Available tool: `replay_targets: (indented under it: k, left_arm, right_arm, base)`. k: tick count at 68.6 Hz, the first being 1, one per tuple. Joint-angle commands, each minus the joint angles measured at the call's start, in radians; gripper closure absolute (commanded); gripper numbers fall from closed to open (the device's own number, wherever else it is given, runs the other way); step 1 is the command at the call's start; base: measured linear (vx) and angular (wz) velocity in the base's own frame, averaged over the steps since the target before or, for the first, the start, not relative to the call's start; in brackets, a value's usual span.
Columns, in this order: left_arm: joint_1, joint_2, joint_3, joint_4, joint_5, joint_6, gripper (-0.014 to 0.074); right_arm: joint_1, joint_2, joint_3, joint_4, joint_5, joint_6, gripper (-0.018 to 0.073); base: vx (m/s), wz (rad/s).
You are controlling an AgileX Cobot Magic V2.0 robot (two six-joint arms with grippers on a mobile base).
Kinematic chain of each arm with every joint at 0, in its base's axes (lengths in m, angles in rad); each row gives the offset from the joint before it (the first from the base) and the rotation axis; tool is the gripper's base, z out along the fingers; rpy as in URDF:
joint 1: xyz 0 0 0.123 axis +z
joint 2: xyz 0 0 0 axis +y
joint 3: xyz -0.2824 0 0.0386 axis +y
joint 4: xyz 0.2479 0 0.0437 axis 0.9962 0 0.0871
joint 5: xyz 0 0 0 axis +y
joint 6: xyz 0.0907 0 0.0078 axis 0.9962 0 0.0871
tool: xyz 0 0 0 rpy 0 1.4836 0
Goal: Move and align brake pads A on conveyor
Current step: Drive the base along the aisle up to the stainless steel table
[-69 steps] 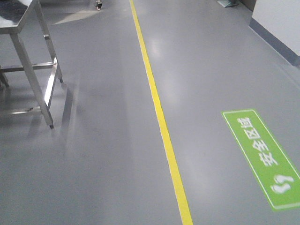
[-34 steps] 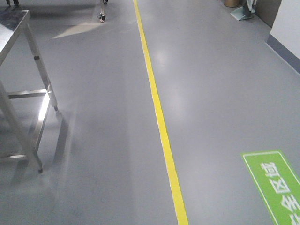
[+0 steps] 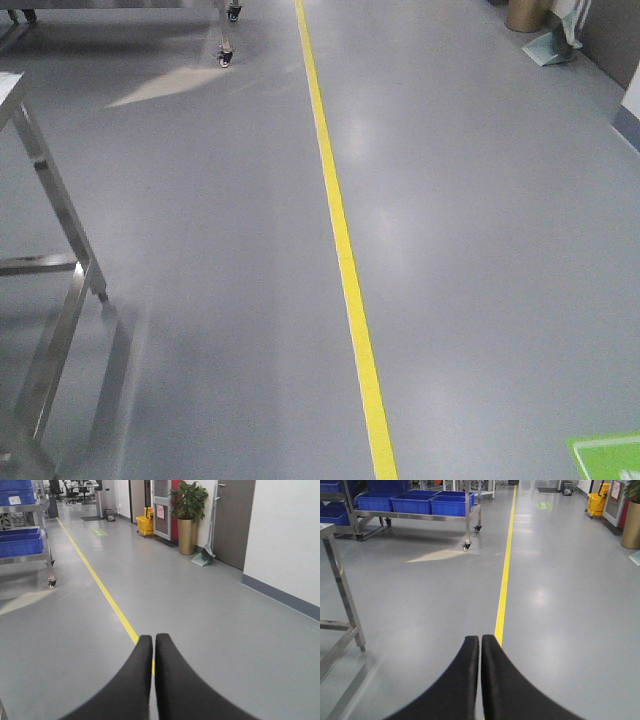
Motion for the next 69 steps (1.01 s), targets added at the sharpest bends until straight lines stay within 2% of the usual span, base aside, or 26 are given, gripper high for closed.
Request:
replay_targets:
  k: [1,69]
  left_arm:
    - [-0.004,0.013,-0.027,0.005,-0.071,-0.001,0.0601]
    - [-0.004,0.013,-0.027,0.005,-0.071,-0.001,0.0601]
  right_arm:
    - [-0.002,0.01,-0.025,-0.013,-0.072,-0.006,0.0568]
    - [-0.002,0.01,-0.025,-0.013,-0.073,-0.005,0.0568]
  base:
    - [0.72,0.06]
    - [0.65,0.02]
